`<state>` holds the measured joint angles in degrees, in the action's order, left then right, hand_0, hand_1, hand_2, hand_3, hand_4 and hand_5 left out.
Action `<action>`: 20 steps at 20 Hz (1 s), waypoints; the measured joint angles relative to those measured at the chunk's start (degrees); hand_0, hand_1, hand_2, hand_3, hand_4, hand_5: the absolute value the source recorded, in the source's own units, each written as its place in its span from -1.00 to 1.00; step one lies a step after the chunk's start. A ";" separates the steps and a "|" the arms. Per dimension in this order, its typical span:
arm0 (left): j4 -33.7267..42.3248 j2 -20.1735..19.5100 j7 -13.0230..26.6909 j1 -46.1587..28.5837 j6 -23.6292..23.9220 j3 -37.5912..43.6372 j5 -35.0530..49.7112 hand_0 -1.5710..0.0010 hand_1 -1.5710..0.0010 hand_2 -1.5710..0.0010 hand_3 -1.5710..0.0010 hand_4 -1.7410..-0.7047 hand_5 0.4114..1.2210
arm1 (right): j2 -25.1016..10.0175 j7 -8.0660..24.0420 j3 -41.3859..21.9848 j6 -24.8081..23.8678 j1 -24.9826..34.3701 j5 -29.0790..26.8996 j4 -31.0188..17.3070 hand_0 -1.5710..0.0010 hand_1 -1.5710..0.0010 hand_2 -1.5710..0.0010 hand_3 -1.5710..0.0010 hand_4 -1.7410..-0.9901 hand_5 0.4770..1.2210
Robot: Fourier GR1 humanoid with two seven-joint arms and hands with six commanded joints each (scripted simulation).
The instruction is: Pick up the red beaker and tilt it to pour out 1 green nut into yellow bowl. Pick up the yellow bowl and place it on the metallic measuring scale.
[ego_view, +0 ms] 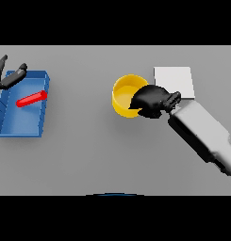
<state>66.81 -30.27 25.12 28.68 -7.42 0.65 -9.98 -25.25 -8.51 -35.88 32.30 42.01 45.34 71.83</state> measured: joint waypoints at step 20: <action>5.78 0.51 6.00 -1.83 0.36 0.71 2.27 1.00 1.00 1.00 1.00 0.71 -0.12 | -6.54 1.02 9.28 -12.24 5.25 0.02 -16.51 -1.00 -1.00 -0.95 -0.48 -1.00 1.00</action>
<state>72.59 -29.75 31.12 26.85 -7.05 1.36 -7.72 -31.79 -7.49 -26.61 20.05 47.26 45.36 55.32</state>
